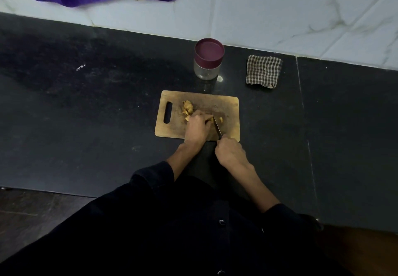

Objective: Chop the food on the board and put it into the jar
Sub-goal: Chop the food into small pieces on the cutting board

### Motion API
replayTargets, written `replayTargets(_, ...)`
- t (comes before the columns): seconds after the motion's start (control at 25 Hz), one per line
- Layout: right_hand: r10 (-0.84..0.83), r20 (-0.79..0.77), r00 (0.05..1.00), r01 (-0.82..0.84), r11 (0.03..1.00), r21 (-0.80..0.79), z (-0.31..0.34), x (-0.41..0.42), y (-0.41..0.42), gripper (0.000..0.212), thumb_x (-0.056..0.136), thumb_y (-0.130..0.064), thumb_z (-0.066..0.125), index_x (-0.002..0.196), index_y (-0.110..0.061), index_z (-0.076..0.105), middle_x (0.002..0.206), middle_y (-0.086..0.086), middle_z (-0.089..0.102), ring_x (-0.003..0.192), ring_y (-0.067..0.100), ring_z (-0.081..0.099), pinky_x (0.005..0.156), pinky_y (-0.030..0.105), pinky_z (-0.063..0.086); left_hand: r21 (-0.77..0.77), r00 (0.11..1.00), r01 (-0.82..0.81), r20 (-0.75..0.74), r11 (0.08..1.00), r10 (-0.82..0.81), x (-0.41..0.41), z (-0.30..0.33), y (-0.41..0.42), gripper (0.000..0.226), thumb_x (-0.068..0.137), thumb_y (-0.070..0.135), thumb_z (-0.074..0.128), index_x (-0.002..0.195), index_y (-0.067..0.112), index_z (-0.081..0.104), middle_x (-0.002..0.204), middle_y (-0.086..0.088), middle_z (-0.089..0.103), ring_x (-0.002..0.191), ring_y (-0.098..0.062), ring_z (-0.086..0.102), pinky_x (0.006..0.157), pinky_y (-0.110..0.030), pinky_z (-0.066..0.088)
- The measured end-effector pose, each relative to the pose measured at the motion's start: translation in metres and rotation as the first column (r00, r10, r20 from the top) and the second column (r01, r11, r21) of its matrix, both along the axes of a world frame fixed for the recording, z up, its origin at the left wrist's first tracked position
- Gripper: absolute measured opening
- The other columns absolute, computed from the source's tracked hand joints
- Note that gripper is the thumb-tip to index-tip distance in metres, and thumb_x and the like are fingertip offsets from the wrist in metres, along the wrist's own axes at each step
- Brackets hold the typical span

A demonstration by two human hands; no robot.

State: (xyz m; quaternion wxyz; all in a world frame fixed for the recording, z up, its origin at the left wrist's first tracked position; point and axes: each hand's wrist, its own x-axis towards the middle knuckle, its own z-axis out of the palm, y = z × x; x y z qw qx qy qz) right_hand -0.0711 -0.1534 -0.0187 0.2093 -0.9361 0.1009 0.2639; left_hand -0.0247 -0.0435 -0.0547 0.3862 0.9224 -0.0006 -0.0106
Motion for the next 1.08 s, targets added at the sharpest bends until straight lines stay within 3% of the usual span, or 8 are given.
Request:
replayTargets(0.2,-0.008,-0.041,0.999,0.007,1.000,-0.019,0.000,-0.014,-0.004,0.029,0.103,-0.024,0.038,0.125,-0.008,0.049,0.119,0.016,0.060,0.107,0.033,0.059,0.085,0.045,0.050,-0.004,1.000,-0.011,0.008,1.000,0.011,0.000,0.001,0.000,0.019,0.088,0.005,0.062,0.104,0.009,0.071,0.114,-0.013,0.062,0.100,-0.021,0.062,0.093,-0.033,0.050)
replayTargets(0.44,-0.113,0.019,0.993,0.113,0.993,0.047,-0.010,-0.014,-0.014,0.032,0.104,-0.032,0.036,0.119,-0.008,0.052,0.109,0.015,0.060,0.094,0.032,0.063,0.081,0.051,0.056,0.000,1.000,0.005,0.021,1.000,-0.005,-0.001,0.002,0.001,0.018,0.088,0.006,0.062,0.103,0.007,0.072,0.112,-0.012,0.062,0.100,-0.019,0.061,0.092,-0.026,0.048)
replayTargets(0.72,-0.116,-0.011,0.993,0.116,0.984,0.133,-0.011,-0.019,-0.017,0.028,0.103,-0.034,0.037,0.111,-0.012,0.052,0.094,0.009,0.058,0.087,0.029,0.064,0.072,0.048,0.058,-0.014,1.000,0.012,0.027,1.000,-0.012,-0.001,0.001,0.002,0.018,0.088,0.006,0.063,0.103,0.010,0.071,0.111,-0.011,0.062,0.098,-0.018,0.062,0.093,-0.030,0.049)
replayTargets(0.8,-0.253,-0.123,0.960,0.279,0.909,0.309,-0.012,-0.021,-0.019,0.025,0.102,-0.034,0.039,0.104,-0.013,0.052,0.079,0.008,0.057,0.062,0.023,0.058,0.048,0.034,0.051,-0.004,0.999,0.014,0.031,1.000,-0.014,-0.001,0.001,0.003,0.017,0.088,0.007,0.062,0.101,0.010,0.072,0.110,-0.011,0.062,0.097,-0.019,0.061,0.092,-0.029,0.049)
replayTargets(0.84,-0.329,-0.214,0.920,0.390,0.819,0.420,-0.012,-0.022,-0.021,0.023,0.102,-0.032,0.040,0.098,-0.012,0.051,0.068,0.007,0.052,0.048,0.019,0.049,0.040,0.028,0.040,-0.001,0.999,0.015,0.029,1.000,-0.015,-0.001,-0.001,0.002,0.016,0.088,0.007,0.062,0.100,0.011,0.072,0.110,-0.011,0.062,0.097,-0.019,0.061,0.091,-0.029,0.048)
replayTargets(0.92,-0.389,-0.391,0.834,0.551,0.620,0.559,-0.008,-0.024,-0.026,0.021,0.101,-0.030,0.040,0.090,-0.012,0.045,0.054,0.003,0.042,0.035,0.013,0.031,0.038,0.020,0.026,0.002,1.000,0.016,0.018,1.000,-0.016,0.000,-0.002,0.003,0.017,0.088,0.008,0.062,0.102,0.011,0.072,0.111,-0.011,0.062,0.099,-0.019,0.061,0.091,-0.028,0.047)
replayTargets(0.96,-0.376,-0.440,0.816,0.578,0.567,0.587,-0.006,-0.025,-0.029,0.022,0.102,-0.030,0.040,0.089,-0.013,0.044,0.052,0.002,0.039,0.033,0.012,0.026,0.037,0.018,0.023,0.003,1.000,0.016,0.013,1.000,-0.016,0.000,-0.002,0.003,0.017,0.088,0.008,0.062,0.103,0.010,0.071,0.112,-0.012,0.062,0.099,-0.019,0.061,0.091,-0.028,0.048)
replayTargets(1.08,-0.337,-0.442,0.831,0.554,0.570,0.607,-0.003,-0.028,-0.033,0.024,0.102,-0.031,0.041,0.087,-0.013,0.043,0.051,0.001,0.039,0.033,0.012,0.025,0.036,0.018,0.022,0.000,1.000,0.019,0.016,1.000,-0.019,0.001,-0.001,0.003,0.017,0.088,0.007,0.061,0.102,0.008,0.071,0.111,-0.013,0.062,0.098,-0.021,0.062,0.091,-0.030,0.049)
